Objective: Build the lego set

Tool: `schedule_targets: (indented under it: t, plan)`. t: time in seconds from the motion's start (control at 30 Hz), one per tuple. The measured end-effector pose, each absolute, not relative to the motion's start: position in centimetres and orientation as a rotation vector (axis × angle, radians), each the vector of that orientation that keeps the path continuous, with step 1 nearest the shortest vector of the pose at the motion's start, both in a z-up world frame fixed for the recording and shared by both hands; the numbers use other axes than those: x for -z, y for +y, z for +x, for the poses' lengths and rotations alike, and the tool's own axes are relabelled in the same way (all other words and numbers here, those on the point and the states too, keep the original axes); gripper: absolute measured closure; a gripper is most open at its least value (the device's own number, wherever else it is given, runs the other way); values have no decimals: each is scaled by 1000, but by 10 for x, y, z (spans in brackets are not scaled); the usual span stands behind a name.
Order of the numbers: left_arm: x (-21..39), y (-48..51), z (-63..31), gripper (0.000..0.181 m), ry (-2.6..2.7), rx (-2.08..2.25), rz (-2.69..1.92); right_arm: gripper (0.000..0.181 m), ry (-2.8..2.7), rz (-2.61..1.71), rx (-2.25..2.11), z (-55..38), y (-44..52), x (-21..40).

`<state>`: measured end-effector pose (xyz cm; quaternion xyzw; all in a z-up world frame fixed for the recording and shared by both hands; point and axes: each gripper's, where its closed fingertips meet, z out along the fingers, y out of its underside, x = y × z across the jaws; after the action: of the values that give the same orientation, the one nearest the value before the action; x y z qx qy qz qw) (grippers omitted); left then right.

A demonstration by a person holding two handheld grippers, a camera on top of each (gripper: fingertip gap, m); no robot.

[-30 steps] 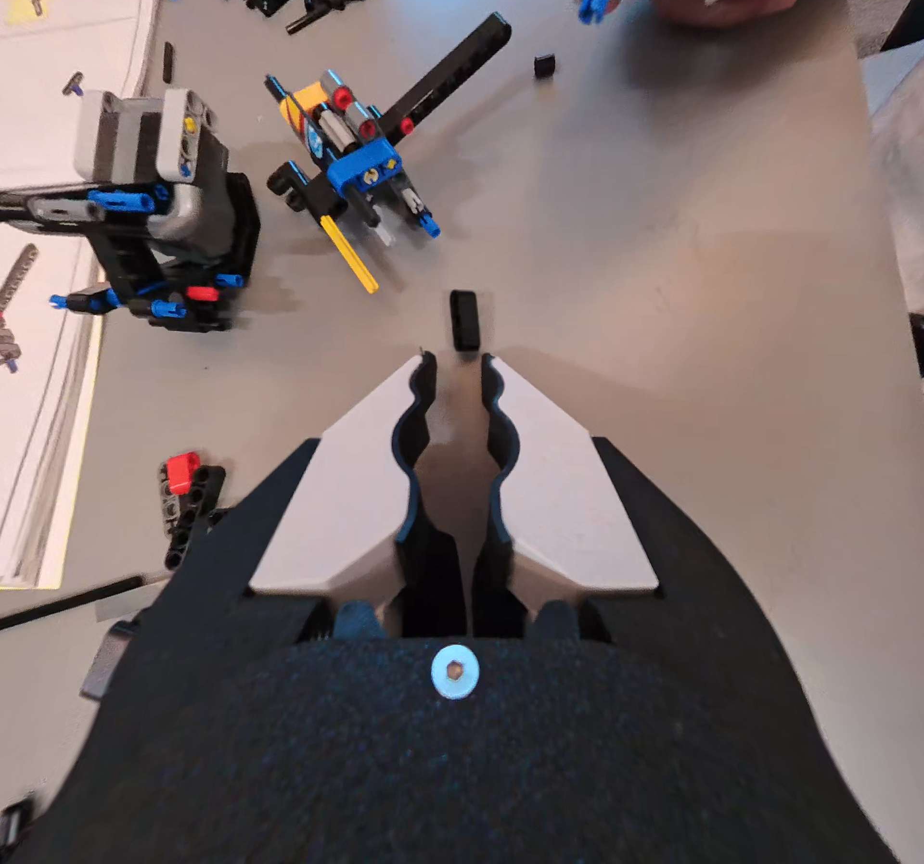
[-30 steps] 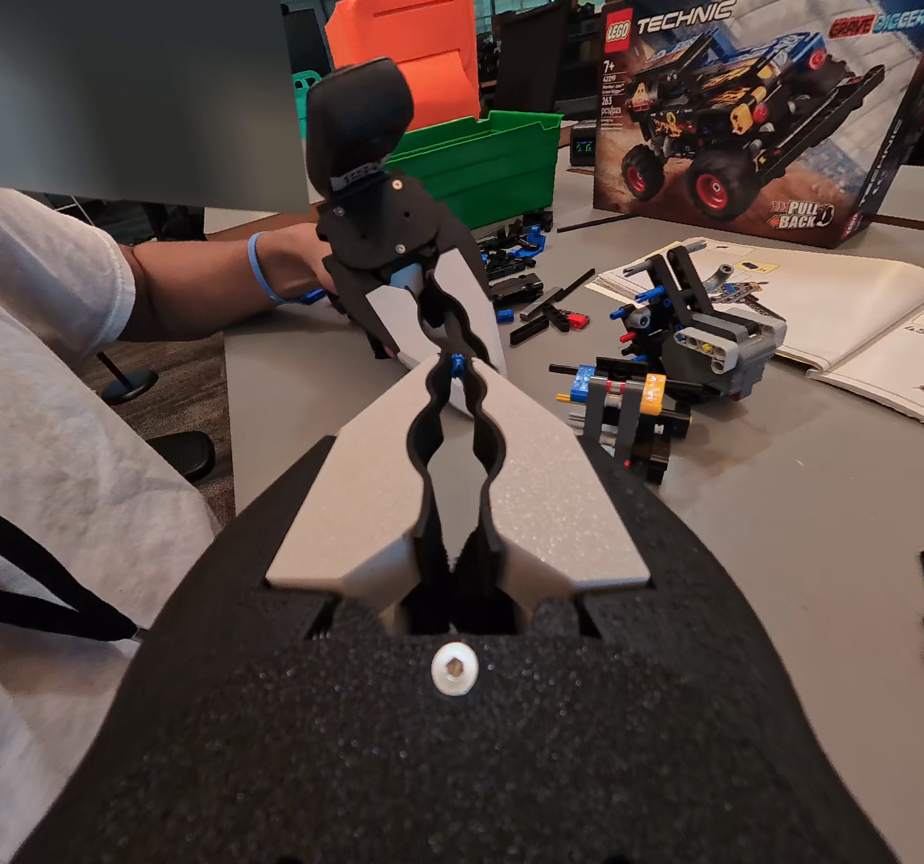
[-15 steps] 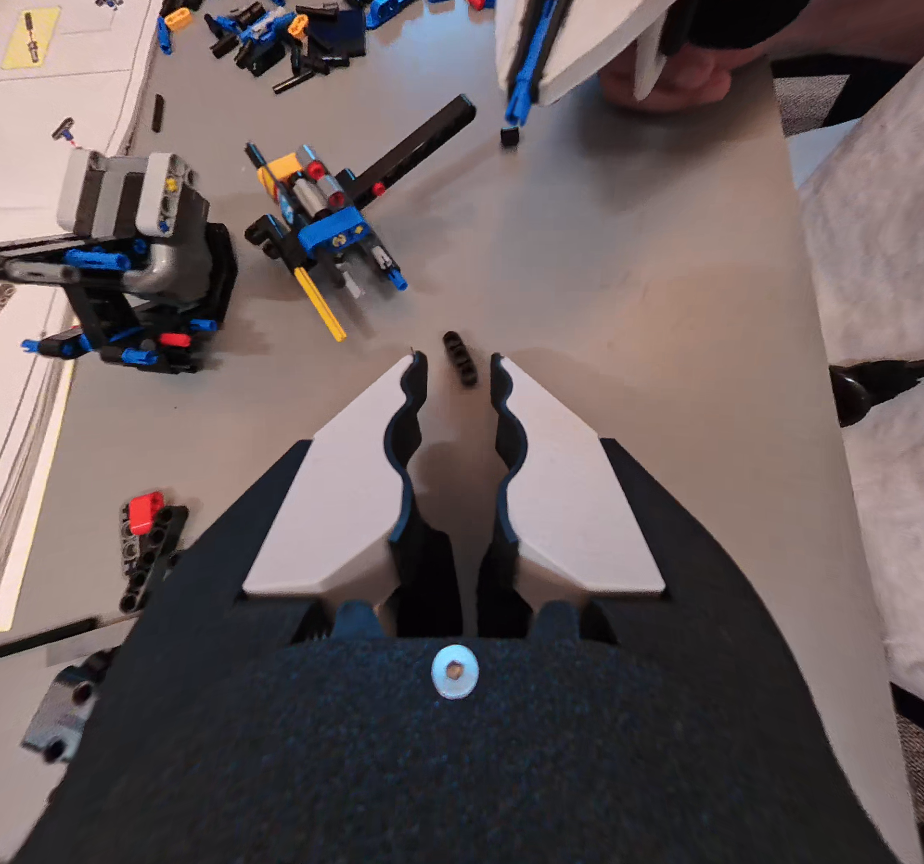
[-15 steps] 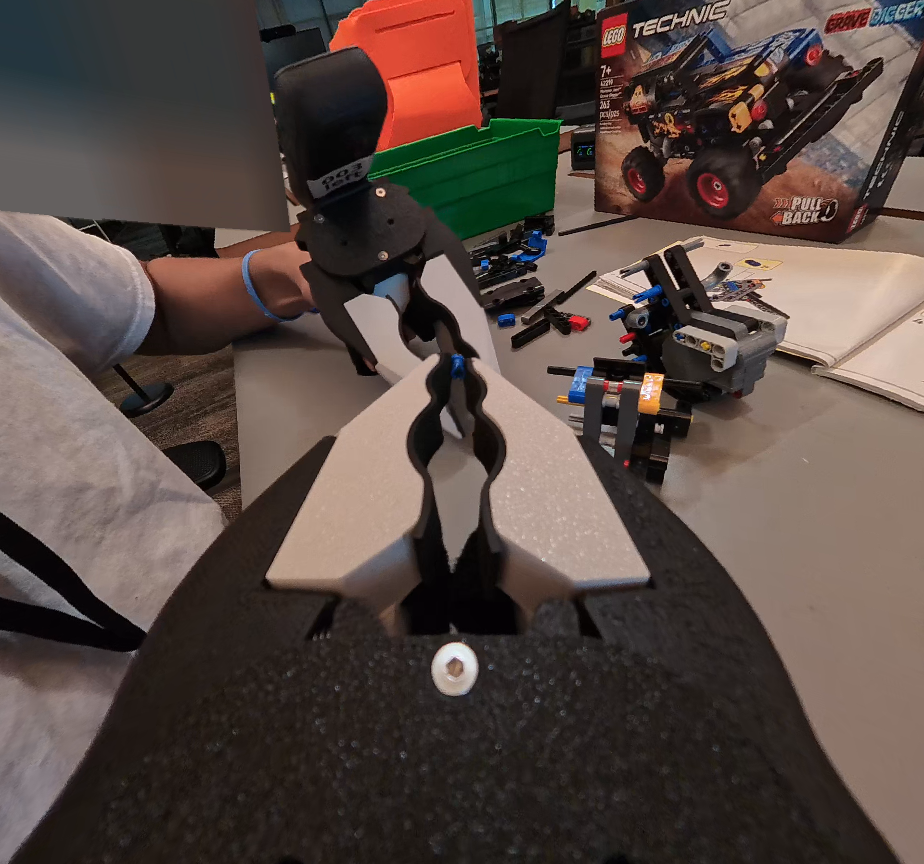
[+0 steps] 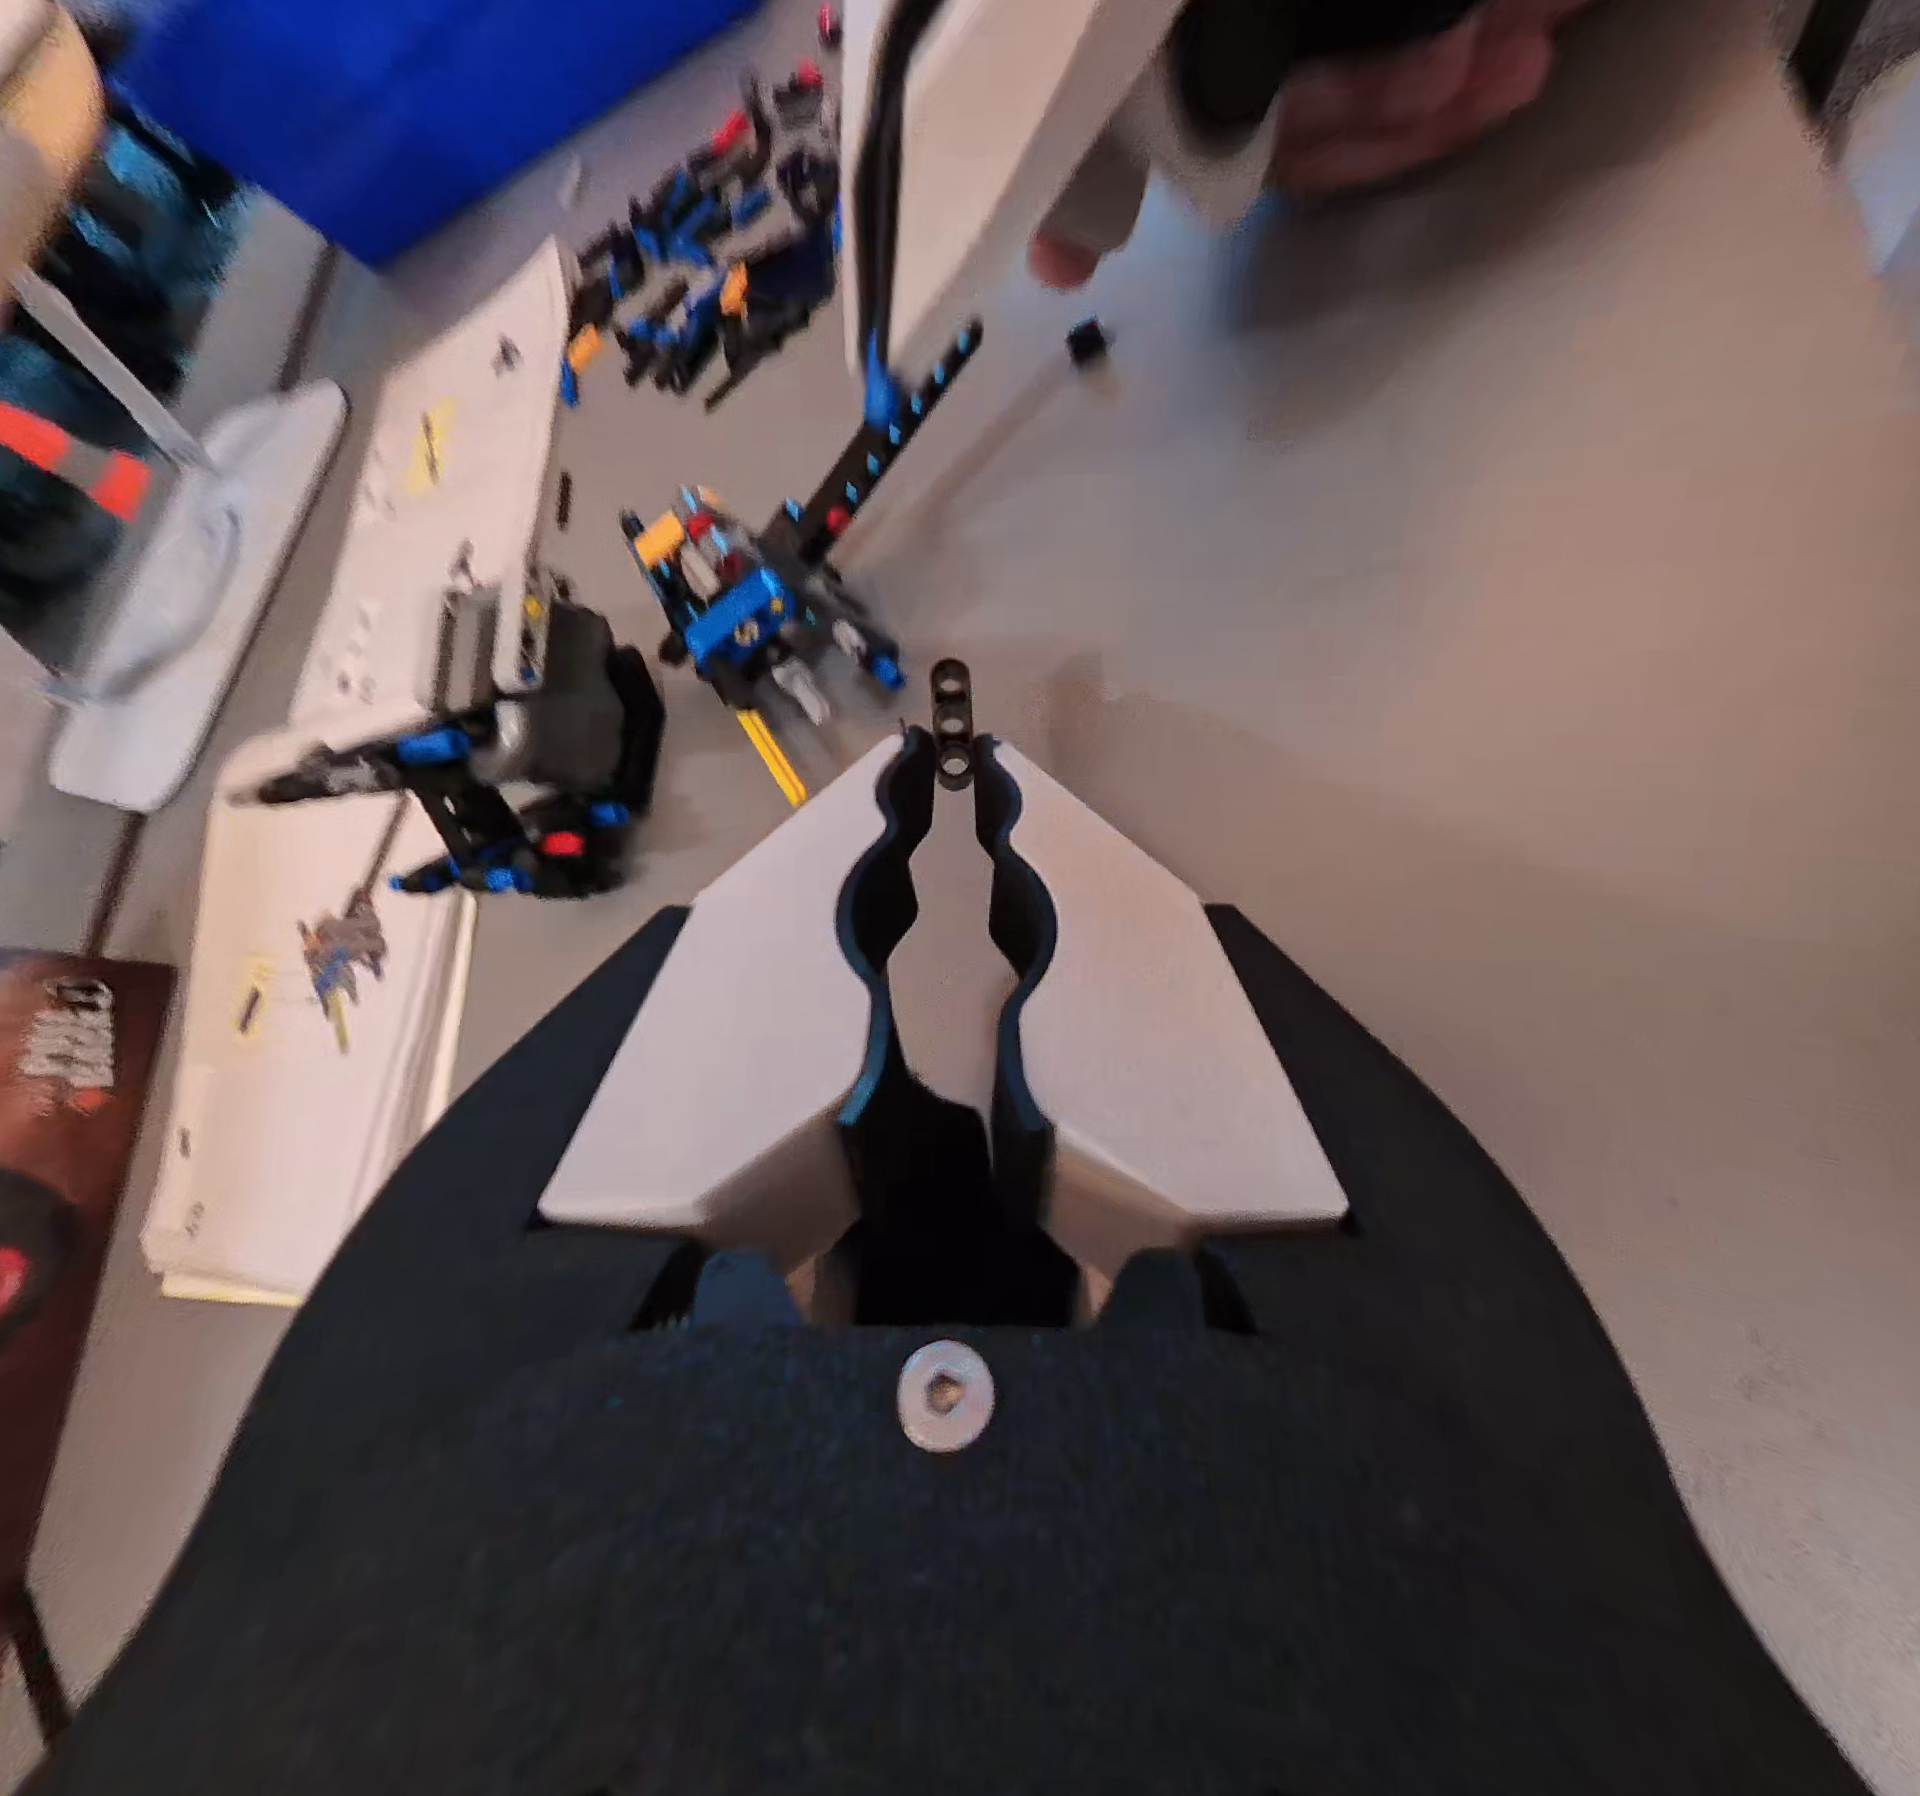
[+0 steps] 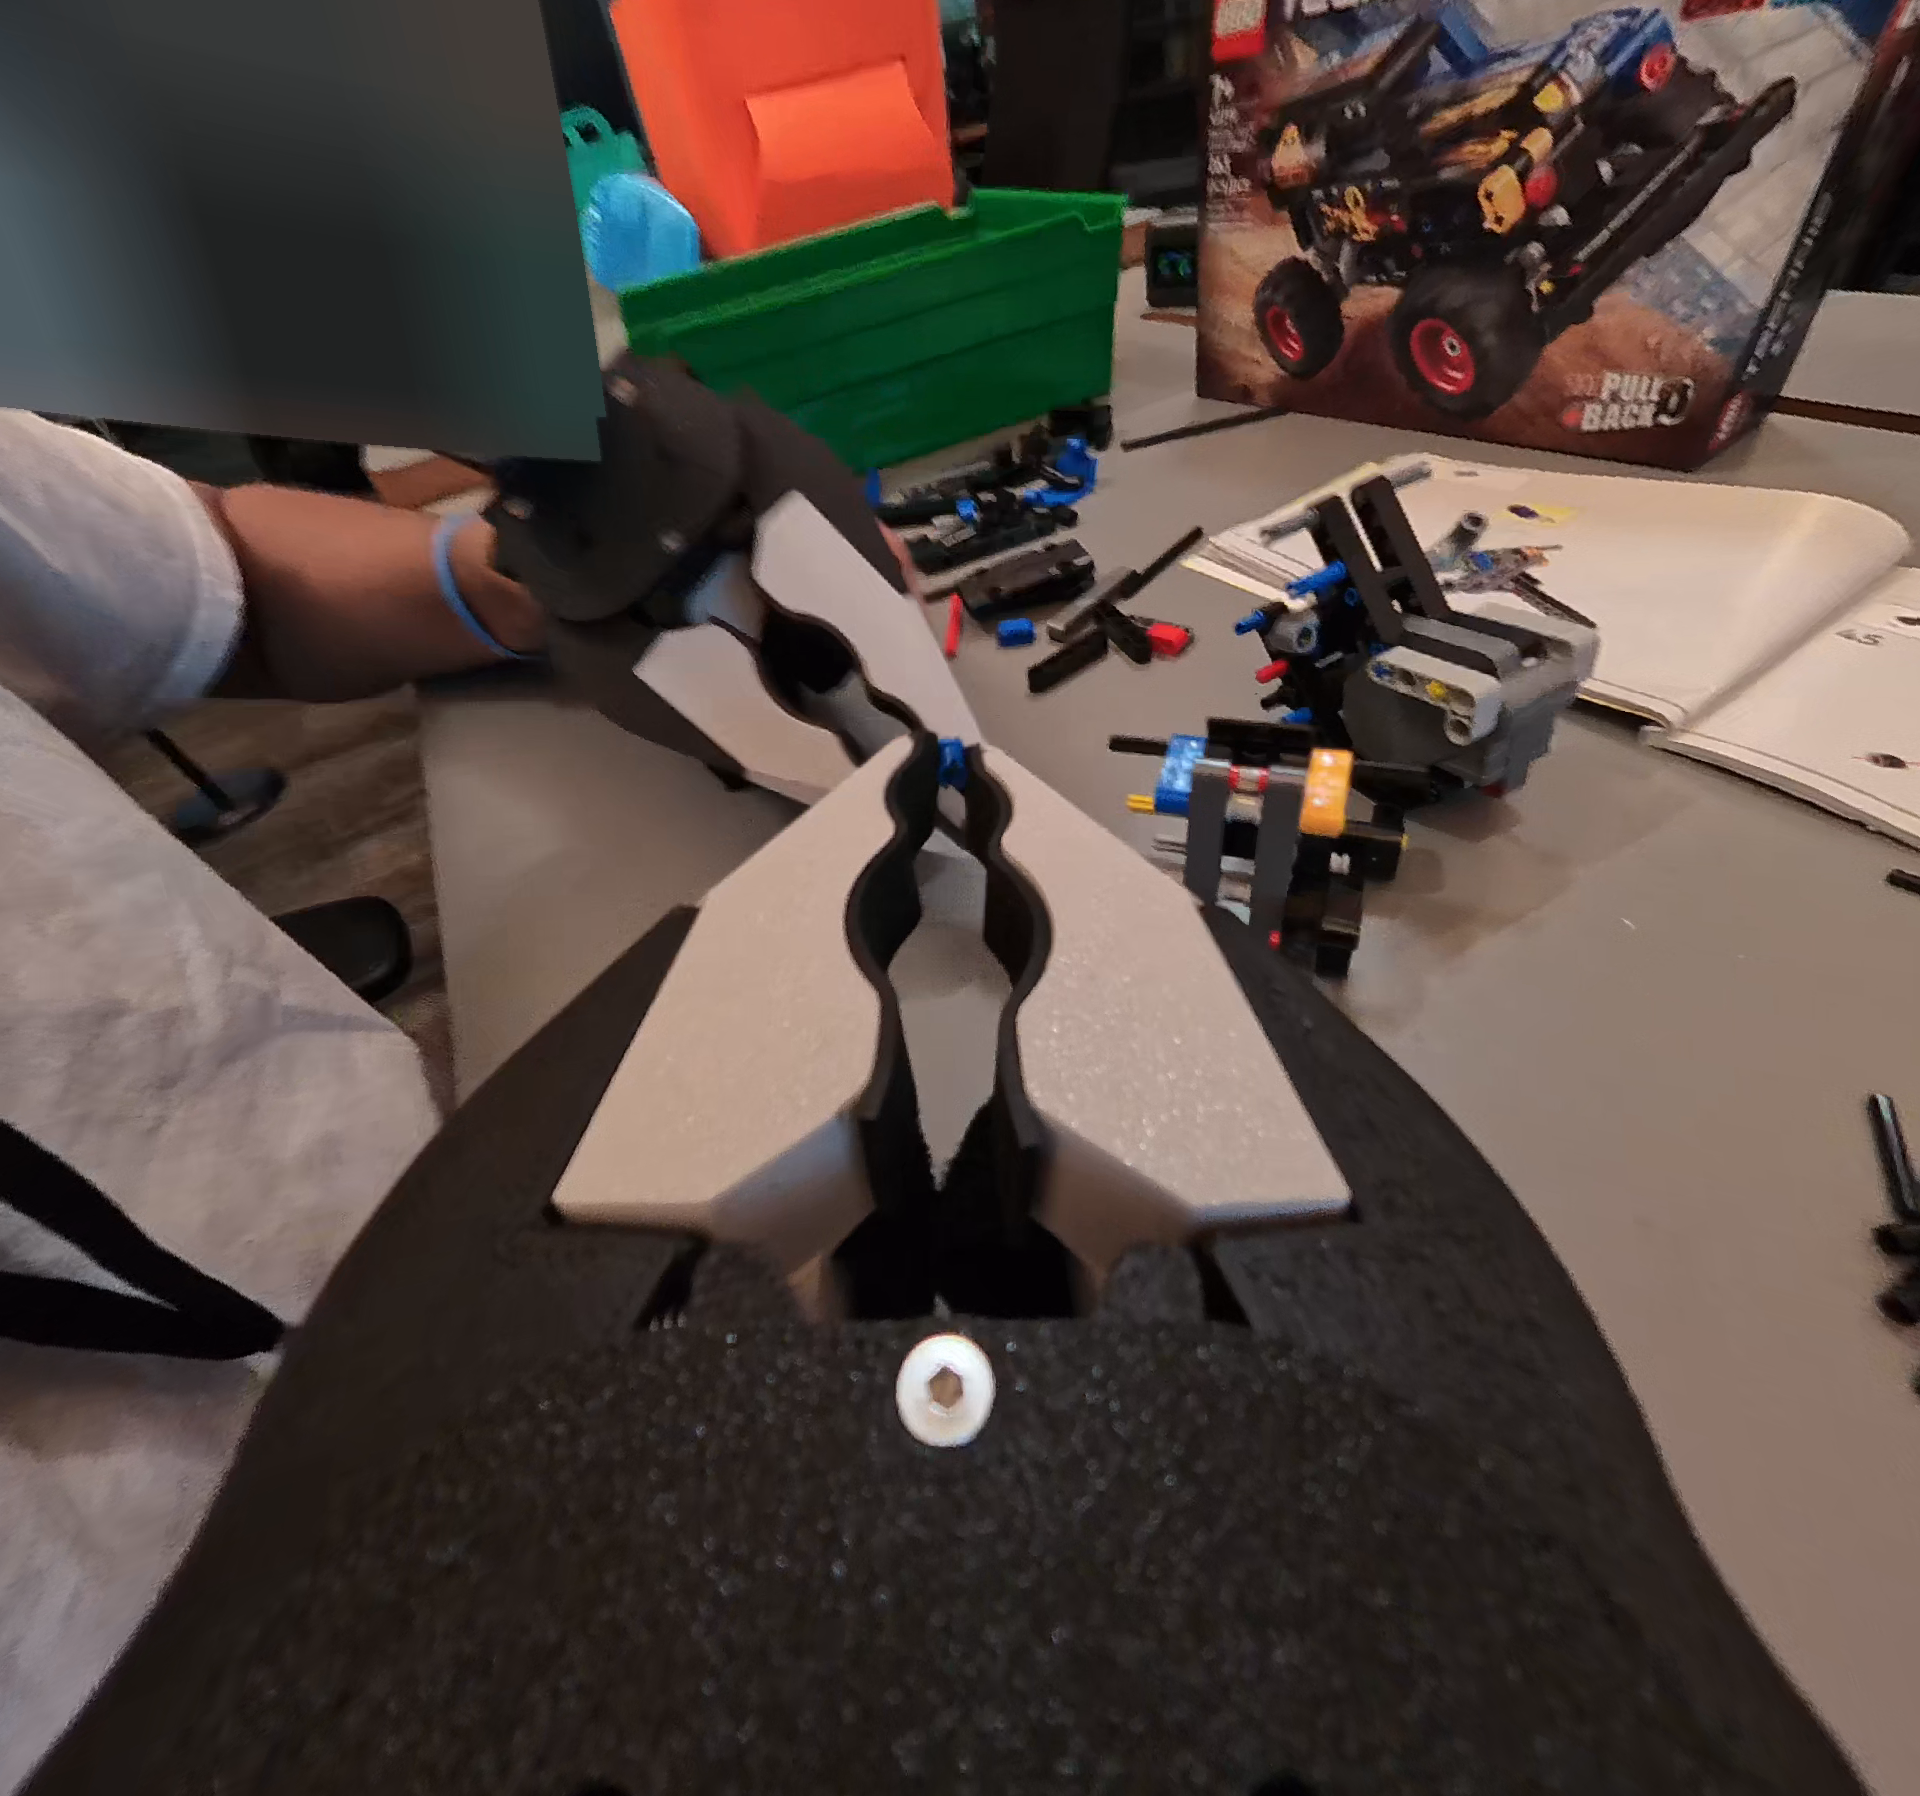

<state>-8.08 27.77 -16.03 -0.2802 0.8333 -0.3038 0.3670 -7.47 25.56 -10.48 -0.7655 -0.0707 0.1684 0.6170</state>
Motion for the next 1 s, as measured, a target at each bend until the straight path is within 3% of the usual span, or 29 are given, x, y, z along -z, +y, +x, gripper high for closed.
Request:
schedule_targets:
  t: [0.17, 0.53, 0.77, 1.0]
  plan:
    - [135, 275, -80, 175, 2040, 834, -685, 177, -283, -1870, -193, -85, 260, 123]
    - [144, 265, -87, 175, 2114, 761, -604, 177, -401, -1903, 39, -89, 264, 134]
    - [159, 260, -101, 175, 2300, 925, -750, 177, -389, -1935, -74, -93, 261, 137]
    - [153, 302, -131, 175, 2500, 745, -717, 177, -217, -1720, -218, -66, 254, 97]
